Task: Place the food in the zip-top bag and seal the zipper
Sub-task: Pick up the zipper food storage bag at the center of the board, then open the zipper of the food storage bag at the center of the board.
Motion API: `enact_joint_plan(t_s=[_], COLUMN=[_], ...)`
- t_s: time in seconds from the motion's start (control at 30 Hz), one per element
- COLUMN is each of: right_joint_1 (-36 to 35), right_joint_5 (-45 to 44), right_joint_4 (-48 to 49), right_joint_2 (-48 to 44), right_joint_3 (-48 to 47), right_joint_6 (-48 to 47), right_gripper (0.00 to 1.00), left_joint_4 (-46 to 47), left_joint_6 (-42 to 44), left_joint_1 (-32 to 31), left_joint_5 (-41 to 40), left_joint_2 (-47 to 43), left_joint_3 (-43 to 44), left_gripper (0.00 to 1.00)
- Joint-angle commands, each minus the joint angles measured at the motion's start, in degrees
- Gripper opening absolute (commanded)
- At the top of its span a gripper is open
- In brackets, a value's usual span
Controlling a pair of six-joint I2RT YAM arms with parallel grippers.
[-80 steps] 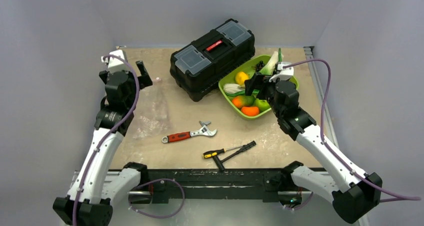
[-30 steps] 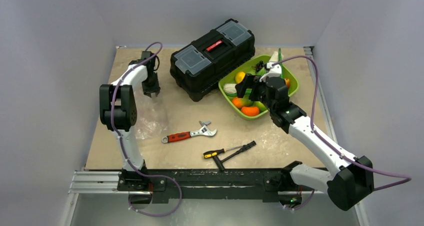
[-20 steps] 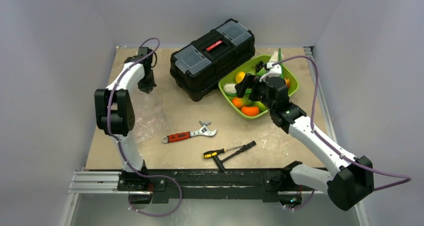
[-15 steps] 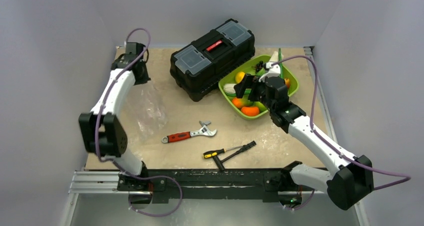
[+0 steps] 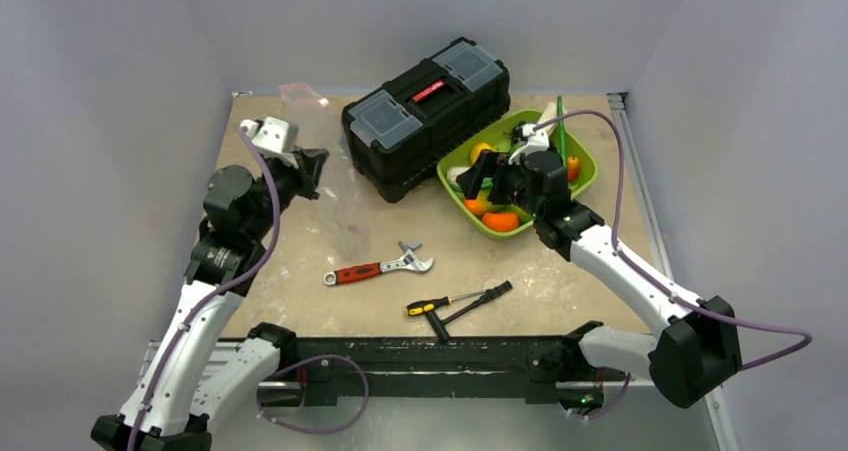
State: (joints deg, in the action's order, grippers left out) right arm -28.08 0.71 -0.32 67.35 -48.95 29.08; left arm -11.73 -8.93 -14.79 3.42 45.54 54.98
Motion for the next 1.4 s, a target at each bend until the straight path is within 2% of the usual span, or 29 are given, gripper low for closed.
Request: enact_joint_plan(t_s=[0.0,0.17,0.3,0.43,0.6,0.73,0.87,1.07,1.17,1.23,1.37], right_joint_1=[-0.2,-0.2,-0.2,-0.1,-0.1,-0.2,-0.4,-0.4,-0.4,-0.4,-0.8], right_joint_5=[5.0,6.0,4.2,1.8,-3.0,-2.1,-1.9,-2.7,-0.4,3.1,6.9], right_joint_4=[3.4,0.5,-9.2,-11.4,-16.9,-19.1,-18.3,-15.3,-12.3,-10.9,-8.2], right_joint_2=[0.0,0.6,1.8,1.0,2.3,4.7,6.4,7.7,8.8,9.9,11.8], right_joint_3=[-3.5,-8.1,-16.1,-20.1,-25.3,-25.7,-24.1,-20.4,-18.2,-17.5,-15.8], right_joint_6=[3.2,10.5,11.1,11.1,10.5,11.8,11.8,13.0,14.4,15.3,17.7], right_gripper=[0.99,0.99,0.99,0.99,0.99,0.98,0.94,0.81,0.68,0.62,0.61], left_joint_4=[8.9,6.5,3.6,1.8,-0.2,-1.0,-1.2,-1.9,-2.2,-2.3,-2.8], left_joint_6=[6.7,12.7,17.0,18.9,21.8,22.8,23.2,23.8,24.1,24.2,24.7], left_joint_1=[-6.2,-14.3,-20.1,-23.6,-27.7,-29.6,-30.6,-31.9,-32.5,-32.7,-32.9], left_joint_5=[16.3,16.6,15.0,14.5,10.1,8.8,8.5,7.8,7.7,7.7,7.5], left_joint_2=[1.2,3.2,5.4,7.9,10.3,11.5,12.3,13.6,14.2,14.6,14.9], left_joint_3=[-1.9,-1.8,-1.5,-1.1,-0.9,-0.7,-0.7,-0.3,-0.1,0.0,0.3], left_gripper=[0.00,0.00,0.00,0.00,0.00,0.00,0.00,0.00,0.00,0.00,0.00])
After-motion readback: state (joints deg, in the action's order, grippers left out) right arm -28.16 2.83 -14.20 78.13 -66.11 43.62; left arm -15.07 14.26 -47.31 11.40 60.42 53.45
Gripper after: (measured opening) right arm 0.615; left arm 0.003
